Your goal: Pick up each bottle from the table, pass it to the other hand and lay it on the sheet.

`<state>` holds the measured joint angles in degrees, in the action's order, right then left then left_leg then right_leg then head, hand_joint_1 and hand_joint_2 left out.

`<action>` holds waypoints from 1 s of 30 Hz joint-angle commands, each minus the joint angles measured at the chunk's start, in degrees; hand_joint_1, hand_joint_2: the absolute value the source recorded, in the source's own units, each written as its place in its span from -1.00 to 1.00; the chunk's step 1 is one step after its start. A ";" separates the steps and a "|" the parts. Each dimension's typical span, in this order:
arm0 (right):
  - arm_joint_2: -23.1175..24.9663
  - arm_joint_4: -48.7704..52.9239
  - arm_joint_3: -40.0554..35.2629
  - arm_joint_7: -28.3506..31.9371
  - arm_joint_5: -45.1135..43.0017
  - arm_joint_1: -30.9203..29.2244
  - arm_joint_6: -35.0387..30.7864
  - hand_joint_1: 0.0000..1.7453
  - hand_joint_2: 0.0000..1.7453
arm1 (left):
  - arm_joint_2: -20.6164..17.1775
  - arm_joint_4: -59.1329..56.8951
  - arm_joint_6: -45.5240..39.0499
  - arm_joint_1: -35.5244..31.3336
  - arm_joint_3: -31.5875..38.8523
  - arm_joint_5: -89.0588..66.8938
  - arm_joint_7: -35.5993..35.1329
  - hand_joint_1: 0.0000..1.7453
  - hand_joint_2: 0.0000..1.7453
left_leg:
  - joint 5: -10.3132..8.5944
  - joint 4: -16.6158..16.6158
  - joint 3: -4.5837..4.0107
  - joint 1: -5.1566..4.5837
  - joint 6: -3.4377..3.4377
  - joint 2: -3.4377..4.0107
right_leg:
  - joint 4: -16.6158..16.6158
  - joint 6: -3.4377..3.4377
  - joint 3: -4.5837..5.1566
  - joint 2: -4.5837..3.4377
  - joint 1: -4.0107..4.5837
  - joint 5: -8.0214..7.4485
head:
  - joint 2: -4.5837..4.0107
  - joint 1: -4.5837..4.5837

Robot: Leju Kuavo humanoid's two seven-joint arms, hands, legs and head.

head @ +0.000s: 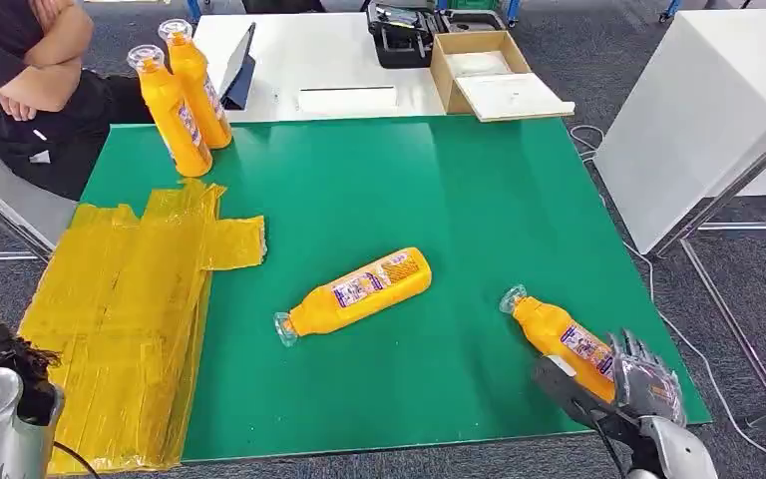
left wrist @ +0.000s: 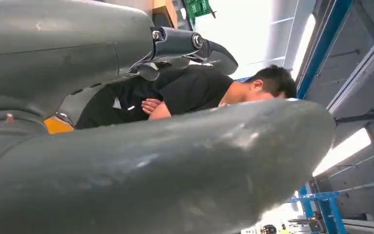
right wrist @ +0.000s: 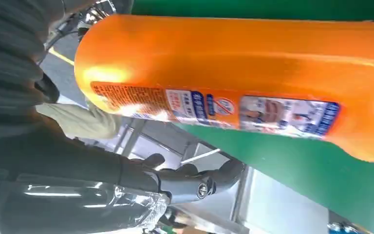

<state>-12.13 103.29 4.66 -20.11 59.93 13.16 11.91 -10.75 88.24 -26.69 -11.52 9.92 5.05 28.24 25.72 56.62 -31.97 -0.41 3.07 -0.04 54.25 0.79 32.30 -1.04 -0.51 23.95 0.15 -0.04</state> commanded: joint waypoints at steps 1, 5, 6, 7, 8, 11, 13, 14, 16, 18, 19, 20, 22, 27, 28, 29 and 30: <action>1.97 -5.87 4.18 0.87 0.37 -0.30 1.31 -1.00 1.00 | 1.57 -5.10 0.39 -3.69 -1.75 -0.01 -0.24 -1.00 -1.00 | -0.03 -0.07 0.10 0.01 -0.13 -0.19 | -0.07 -0.04 -0.17 0.24 0.01 0.03 | 0.00 -0.02; 1.97 -5.87 4.18 0.87 0.37 -0.30 1.31 -1.00 1.00 | 1.57 -5.10 0.39 -3.69 -1.75 -0.01 -0.24 -1.00 -1.00 | -0.02 -0.09 0.15 0.00 -0.20 -0.19 | -0.08 -0.06 -0.21 0.26 0.01 0.04 | 0.00 -0.02; 1.97 -5.87 4.18 0.87 0.37 -0.30 1.31 -1.00 1.00 | 1.57 -5.10 0.39 -3.69 -1.75 -0.01 -0.24 -1.00 -1.00 | -0.02 -0.07 0.13 0.02 -0.17 -0.14 | -0.08 -0.05 -0.19 0.20 0.02 0.02 | 0.00 -0.02; 2.00 -6.13 4.30 0.88 0.39 -0.41 1.42 -1.00 1.00 | 1.52 -5.15 0.44 -3.73 -1.80 -0.02 -0.23 -1.00 -1.00 | -0.02 -0.06 0.08 0.02 -0.14 -0.10 | -0.07 -0.05 -0.13 0.15 0.02 0.01 | 0.00 0.00; 2.01 -6.42 4.50 0.93 0.46 -0.51 1.56 -1.00 1.00 | 1.51 -5.24 0.45 -3.81 -1.85 -0.02 -0.23 -1.00 -1.00 | 0.01 -0.10 0.26 -0.03 -0.31 -0.19 | -0.05 -0.09 -0.31 0.31 -0.02 0.09 | 0.00 -0.02; 2.00 -7.44 4.90 1.03 0.52 -0.88 1.83 -1.00 1.00 | 1.54 -5.68 0.60 -4.22 -2.07 0.00 -0.24 -1.00 -1.00 | -0.01 -0.07 0.15 0.01 -0.20 -0.15 | -0.07 -0.06 -0.21 0.22 0.01 0.04 | 0.00 -0.02; 1.83 -8.02 4.97 1.26 0.55 -1.07 1.97 -1.00 1.00 | 1.66 -5.89 0.61 -4.47 -2.20 0.00 -0.24 -1.00 -1.00 | -0.02 -0.06 0.10 0.01 -0.13 -0.11 | -0.07 -0.04 -0.14 0.16 0.02 0.01 | 0.00 -0.02; 1.72 -8.25 5.06 1.34 0.51 -1.20 1.99 -1.00 1.00 | 1.78 -5.97 0.62 -4.41 -2.29 0.00 -0.24 -1.00 -1.00 | -0.01 -0.09 0.17 0.00 -0.21 -0.16 | -0.08 -0.06 -0.23 0.24 0.01 0.04 | 0.00 0.00; 1.89 -9.17 5.33 1.67 0.31 -1.68 2.13 -1.00 1.00 | 1.58 -5.99 0.64 -4.43 -2.29 0.00 -0.25 -1.00 -1.00 | -0.02 -0.06 0.08 0.01 -0.12 -0.11 | -0.07 -0.04 -0.13 0.16 0.02 0.01 | 0.00 0.00; 2.15 -8.90 5.58 1.96 0.26 -1.40 2.37 -1.00 1.00 | 1.42 -6.14 0.81 -4.53 -2.45 0.01 -0.22 -1.00 -1.00 | -0.02 -0.07 0.11 0.01 -0.15 -0.10 | -0.08 -0.05 -0.16 0.16 0.02 0.01 | 0.00 -0.02; 2.33 -8.62 5.83 2.00 0.20 -1.07 2.76 -1.00 1.00 | 1.39 -6.36 1.04 -4.70 -2.56 0.05 -0.23 -1.00 -1.00 | -0.01 -0.07 0.11 0.01 -0.14 -0.09 | -0.07 -0.04 -0.16 0.15 0.01 0.01 | 0.00 -0.02; 2.26 -8.37 5.83 2.16 0.18 -0.56 3.25 -1.00 1.00 | 1.44 -6.70 1.23 -5.00 -2.69 0.07 -0.24 -1.00 -1.00 | 0.00 -0.08 0.17 0.00 -0.22 -0.14 | -0.07 -0.06 -0.22 0.22 0.00 0.04 | 0.00 -0.02; 2.47 -8.19 6.20 2.26 0.00 0.20 3.74 0.74 1.00 | 1.55 -7.05 1.30 -5.36 -2.89 0.09 -0.24 -1.00 -1.00 | -0.02 -0.06 0.09 0.00 -0.13 -0.16 | -0.05 -0.04 -0.14 0.21 0.01 0.03 | 0.00 0.00; 2.59 -8.01 6.63 2.88 -0.66 1.03 4.79 0.96 1.00 | 1.49 -7.51 1.38 -6.00 -3.18 0.11 -0.24 -1.00 -1.00 | -0.02 -0.07 0.12 0.01 -0.19 -0.20 | -0.07 -0.06 -0.19 0.27 0.02 0.05 | 0.00 -0.02; 2.66 -7.99 6.66 2.97 -0.78 1.05 4.99 1.00 1.00 | 1.53 -7.43 1.39 -5.97 -3.12 0.11 -0.24 -1.00 -1.00 | 0.00 -0.08 0.19 -0.01 -0.24 -0.24 | -0.06 -0.07 -0.25 0.33 0.00 0.08 | 0.00 -0.02; 2.66 -7.99 6.66 2.97 -0.78 1.05 4.99 1.00 1.00 | 1.53 -7.43 1.39 -5.97 -3.12 0.11 -0.24 -1.00 -1.00 | -0.01 -0.06 0.13 0.02 -0.18 -0.18 | -0.07 -0.06 -0.19 0.25 0.03 0.04 | 0.00 -0.02; 2.66 -7.99 6.66 2.97 -0.78 1.05 4.99 1.00 1.00 | 1.53 -7.43 1.39 -5.97 -3.12 0.11 -0.24 -1.00 -1.00 | 0.00 -0.07 0.18 0.01 -0.24 -0.23 | -0.06 -0.07 -0.25 0.32 0.01 0.07 | 0.00 -0.02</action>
<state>-11.06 98.16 10.27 -17.68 59.56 13.57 16.07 -10.38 84.85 -25.49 -14.69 7.67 5.05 28.26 25.72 56.63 -31.97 -0.42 3.07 -0.03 54.25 0.79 32.31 -1.04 -0.50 23.95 0.15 -0.07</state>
